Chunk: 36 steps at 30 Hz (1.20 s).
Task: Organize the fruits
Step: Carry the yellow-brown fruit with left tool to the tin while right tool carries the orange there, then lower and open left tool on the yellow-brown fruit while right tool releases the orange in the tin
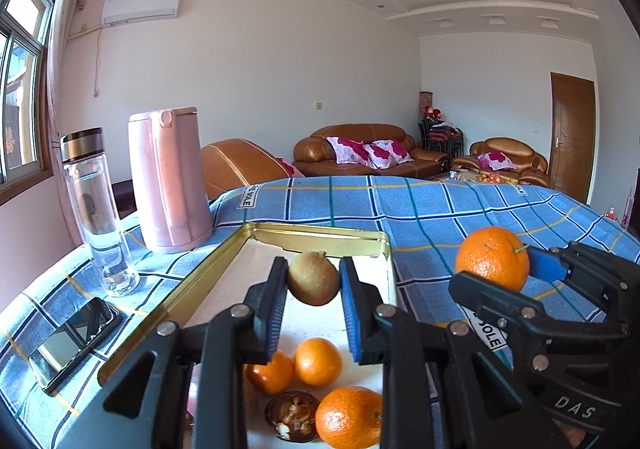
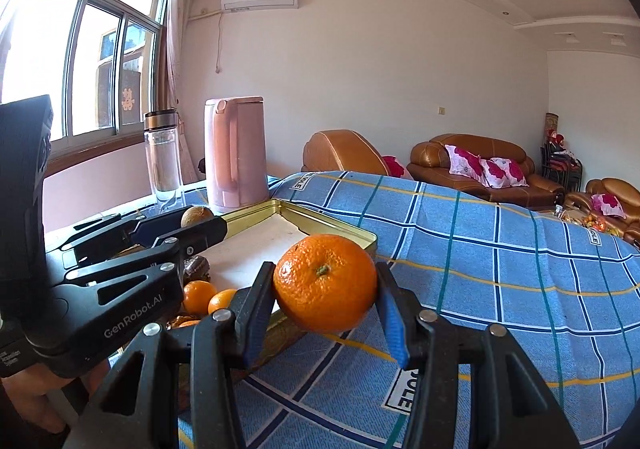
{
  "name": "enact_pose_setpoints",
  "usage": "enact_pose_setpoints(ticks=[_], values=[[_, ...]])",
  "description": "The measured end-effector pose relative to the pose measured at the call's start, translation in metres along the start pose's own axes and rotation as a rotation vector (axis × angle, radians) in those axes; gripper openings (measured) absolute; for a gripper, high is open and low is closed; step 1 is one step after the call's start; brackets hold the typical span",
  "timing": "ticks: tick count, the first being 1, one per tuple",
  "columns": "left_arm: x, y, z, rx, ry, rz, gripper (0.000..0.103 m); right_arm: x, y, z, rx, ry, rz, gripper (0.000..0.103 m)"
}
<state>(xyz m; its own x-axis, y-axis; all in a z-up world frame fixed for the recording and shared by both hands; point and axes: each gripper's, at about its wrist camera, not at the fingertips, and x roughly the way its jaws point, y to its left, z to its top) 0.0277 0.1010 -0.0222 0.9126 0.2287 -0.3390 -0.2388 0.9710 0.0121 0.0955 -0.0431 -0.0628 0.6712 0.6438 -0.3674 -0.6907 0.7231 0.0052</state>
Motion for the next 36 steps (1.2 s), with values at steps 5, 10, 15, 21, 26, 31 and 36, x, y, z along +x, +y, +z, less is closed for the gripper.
enact_pose_setpoints(ticks=[5,10,15,21,26,31,36], values=[[-0.002,0.01,-0.002,-0.005,0.004,0.018,0.027,0.004,0.013,0.005,-0.024,0.001,0.023,0.05],[-0.003,0.027,-0.003,-0.019,0.008,0.046,0.027,0.007,0.024,0.009,-0.046,0.005,0.047,0.05],[-0.003,0.055,-0.006,-0.048,0.018,0.091,0.027,0.014,0.036,0.014,-0.06,0.011,0.077,0.05],[-0.002,0.084,-0.011,-0.076,0.038,0.144,0.027,0.023,0.054,0.018,-0.088,0.021,0.119,0.05],[0.0,0.099,-0.016,-0.088,0.058,0.169,0.027,0.03,0.072,0.017,-0.114,0.036,0.152,0.05],[0.001,0.105,-0.02,-0.086,0.075,0.181,0.027,0.036,0.084,0.013,-0.124,0.059,0.18,0.05],[0.002,0.111,-0.025,-0.09,0.092,0.184,0.027,0.04,0.096,0.01,-0.14,0.076,0.201,0.05]])
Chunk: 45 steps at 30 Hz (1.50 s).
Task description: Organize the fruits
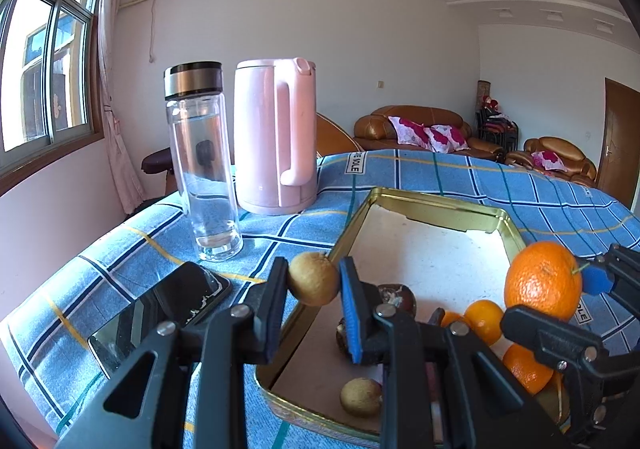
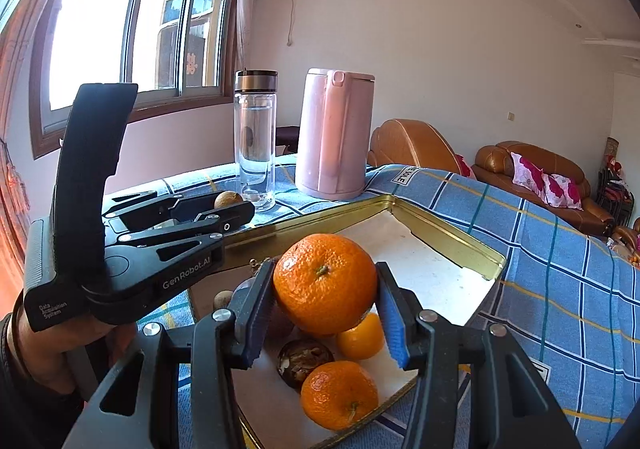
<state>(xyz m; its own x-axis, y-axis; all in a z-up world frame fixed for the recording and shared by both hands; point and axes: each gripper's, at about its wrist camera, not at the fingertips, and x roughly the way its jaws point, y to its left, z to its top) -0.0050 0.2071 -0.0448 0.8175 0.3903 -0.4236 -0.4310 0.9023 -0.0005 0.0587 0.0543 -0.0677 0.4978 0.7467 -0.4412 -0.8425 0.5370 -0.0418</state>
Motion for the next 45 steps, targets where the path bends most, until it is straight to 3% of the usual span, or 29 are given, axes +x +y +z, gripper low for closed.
enact_pose_setpoints(ticks=[15,23,28,30,33,36,42,45], values=[[0.006,0.002,-0.008,0.016,0.049,-0.006,0.027,0.017,0.01,-0.006,0.003,0.069,0.035,0.05],[0.012,-0.002,-0.014,0.039,0.081,-0.007,0.028,0.032,0.009,-0.008,0.017,0.151,0.062,0.051],[0.01,-0.004,-0.015,0.045,0.084,-0.011,0.038,0.033,0.007,-0.008,0.026,0.158,0.066,0.052],[0.008,-0.004,-0.015,0.044,0.076,-0.009,0.053,0.031,0.007,-0.009,0.028,0.15,0.062,0.058],[0.001,-0.002,-0.013,0.037,0.051,0.0,0.065,0.025,0.005,-0.009,0.041,0.125,0.052,0.068],[-0.007,0.0,-0.009,0.026,0.023,0.005,0.077,0.016,0.002,-0.01,0.053,0.098,0.046,0.07],[-0.02,-0.001,-0.003,0.01,-0.021,0.007,0.093,-0.002,-0.009,-0.011,0.073,0.061,-0.014,0.072],[-0.025,-0.004,0.0,0.008,-0.028,-0.008,0.093,-0.015,-0.019,-0.009,0.091,0.032,-0.056,0.073]])
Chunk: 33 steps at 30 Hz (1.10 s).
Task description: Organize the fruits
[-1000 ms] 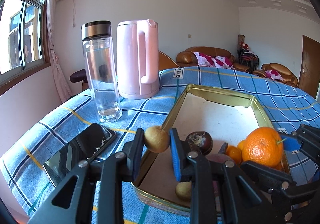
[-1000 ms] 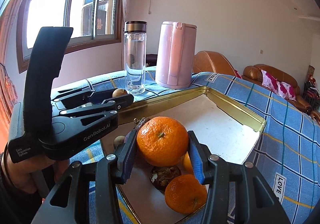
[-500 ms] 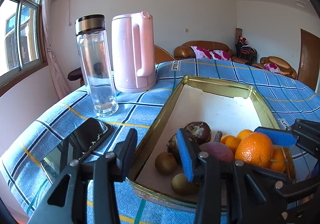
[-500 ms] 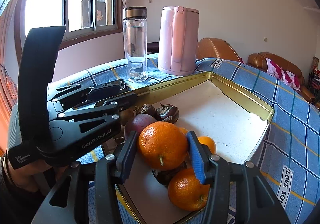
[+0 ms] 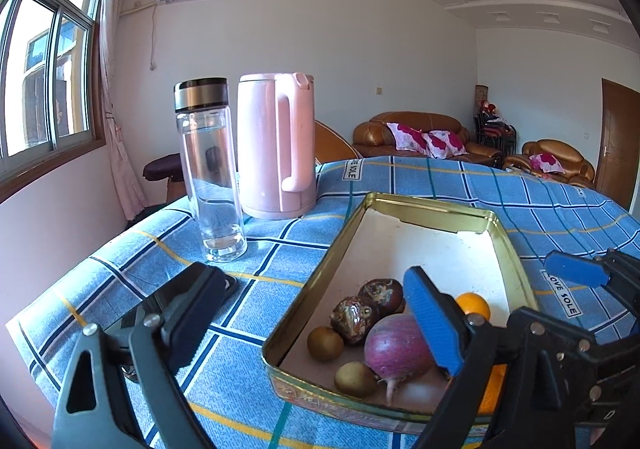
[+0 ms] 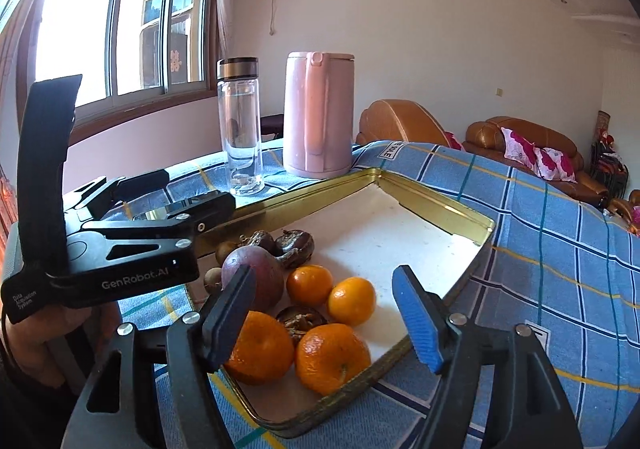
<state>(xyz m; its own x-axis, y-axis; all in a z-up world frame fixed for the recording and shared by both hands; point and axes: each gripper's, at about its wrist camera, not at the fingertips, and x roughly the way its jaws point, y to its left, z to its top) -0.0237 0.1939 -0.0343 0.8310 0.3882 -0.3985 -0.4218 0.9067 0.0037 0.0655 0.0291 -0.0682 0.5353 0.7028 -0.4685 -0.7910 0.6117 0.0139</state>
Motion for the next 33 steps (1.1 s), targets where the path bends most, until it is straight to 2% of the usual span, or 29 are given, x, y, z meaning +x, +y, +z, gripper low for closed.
enact_pose_setpoints(ticks=[5,15,18,33], values=[[-0.008,-0.007,0.004,0.003,-0.017,-0.016,0.097,-0.022,-0.014,0.004,0.02,-0.054,-0.062,0.079],[-0.023,-0.025,0.009,0.037,-0.044,-0.029,0.102,-0.053,-0.025,0.006,0.033,-0.122,-0.122,0.083],[-0.028,-0.031,0.01,0.047,-0.053,-0.036,0.102,-0.06,-0.027,0.004,0.034,-0.138,-0.132,0.086],[-0.036,-0.047,0.012,0.081,-0.065,-0.06,0.103,-0.076,-0.034,0.0,0.037,-0.164,-0.16,0.087]])
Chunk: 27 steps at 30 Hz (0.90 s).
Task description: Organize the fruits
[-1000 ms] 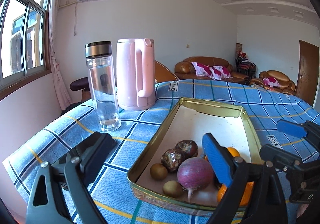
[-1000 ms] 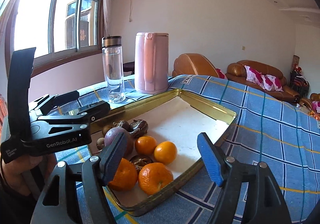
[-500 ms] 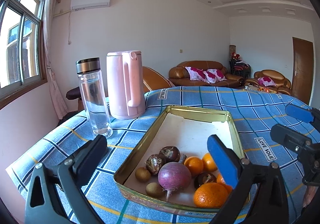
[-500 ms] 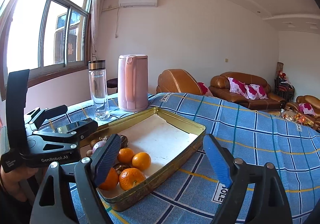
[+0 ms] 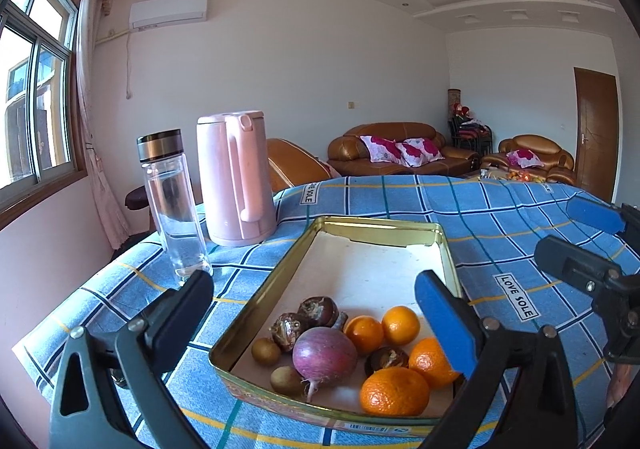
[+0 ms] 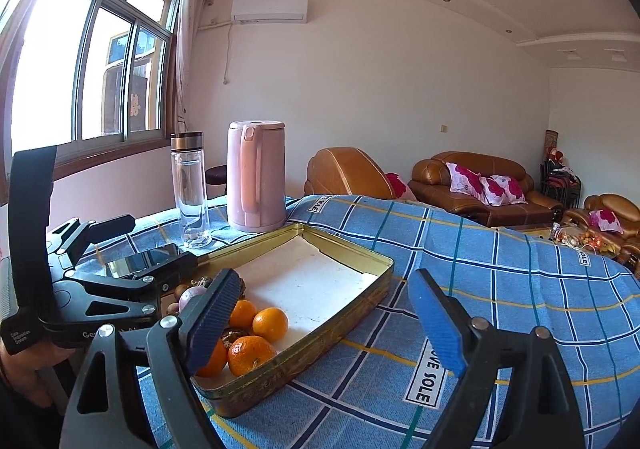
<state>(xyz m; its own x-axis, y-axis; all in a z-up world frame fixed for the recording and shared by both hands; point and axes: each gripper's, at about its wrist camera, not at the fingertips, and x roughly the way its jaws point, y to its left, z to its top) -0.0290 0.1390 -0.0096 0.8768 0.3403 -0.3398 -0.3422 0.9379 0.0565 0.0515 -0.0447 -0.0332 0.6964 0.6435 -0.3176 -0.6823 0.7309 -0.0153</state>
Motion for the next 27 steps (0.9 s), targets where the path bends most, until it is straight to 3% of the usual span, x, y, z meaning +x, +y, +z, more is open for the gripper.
enact_pose_setpoints(ticks=[27], values=[[-0.007,-0.017,0.003,0.038,-0.011,-0.046,0.103,-0.018,-0.012,-0.001,-0.001,-0.042,-0.043,0.088]])
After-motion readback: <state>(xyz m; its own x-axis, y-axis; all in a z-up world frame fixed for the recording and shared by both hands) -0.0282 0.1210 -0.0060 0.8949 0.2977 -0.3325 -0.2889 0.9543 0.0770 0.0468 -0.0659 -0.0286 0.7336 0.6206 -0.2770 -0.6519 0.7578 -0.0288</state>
